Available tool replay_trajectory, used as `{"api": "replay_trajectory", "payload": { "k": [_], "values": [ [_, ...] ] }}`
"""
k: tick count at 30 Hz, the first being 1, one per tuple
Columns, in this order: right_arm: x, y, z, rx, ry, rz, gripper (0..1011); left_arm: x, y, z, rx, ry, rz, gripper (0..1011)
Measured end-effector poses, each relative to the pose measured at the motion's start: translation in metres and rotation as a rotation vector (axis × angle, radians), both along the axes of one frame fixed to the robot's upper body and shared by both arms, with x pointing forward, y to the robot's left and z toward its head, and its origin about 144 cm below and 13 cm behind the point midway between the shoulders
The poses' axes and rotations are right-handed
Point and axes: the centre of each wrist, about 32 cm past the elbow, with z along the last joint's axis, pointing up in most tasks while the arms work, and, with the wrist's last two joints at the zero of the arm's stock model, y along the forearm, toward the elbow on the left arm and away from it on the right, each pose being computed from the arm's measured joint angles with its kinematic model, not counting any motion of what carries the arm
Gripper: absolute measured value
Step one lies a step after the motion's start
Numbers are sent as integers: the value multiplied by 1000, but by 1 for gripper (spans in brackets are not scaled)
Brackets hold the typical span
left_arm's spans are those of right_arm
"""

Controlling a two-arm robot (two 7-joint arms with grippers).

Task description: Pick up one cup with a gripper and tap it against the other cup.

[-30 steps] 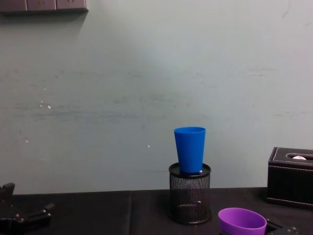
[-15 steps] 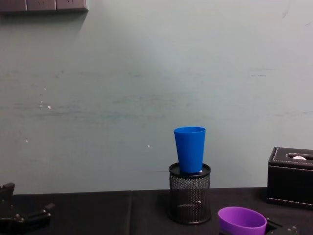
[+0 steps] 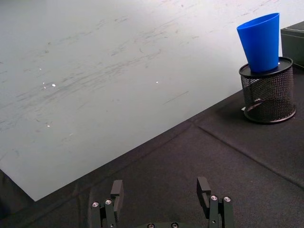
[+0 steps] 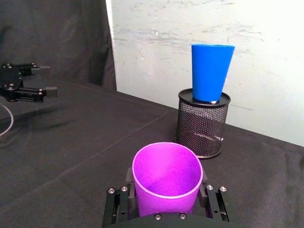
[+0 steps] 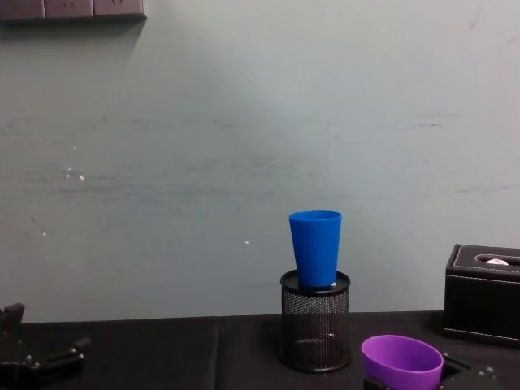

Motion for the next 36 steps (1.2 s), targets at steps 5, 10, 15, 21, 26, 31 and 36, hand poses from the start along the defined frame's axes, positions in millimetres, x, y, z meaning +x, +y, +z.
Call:
{"api": "replay_trajectory", "payload": {
  "k": [5, 10, 15, 21, 26, 31, 36],
  "values": [
    [-1, 0, 2, 3, -7, -2, 731, 0, 0, 0, 0, 0, 0, 1011],
    [-1, -1, 4, 6, -14, -4, 731, 0, 0, 0, 0, 0, 0, 1011],
    [-1, -2, 7, 11, -22, -6, 731, 0, 0, 0, 0, 0, 0, 1011],
    [-2, -3, 14, 21, -39, -6, 731, 0, 0, 0, 0, 0, 0, 1011],
    [-2, -4, 23, 24, -57, -6, 731, 0, 0, 0, 0, 0, 0, 1011],
    [-1, -4, 29, 26, -66, -7, 731, 0, 0, 0, 0, 0, 0, 1011],
    [-3, -6, 34, 33, -86, -19, 731, 0, 0, 0, 0, 0, 0, 1011]
  ]
}}
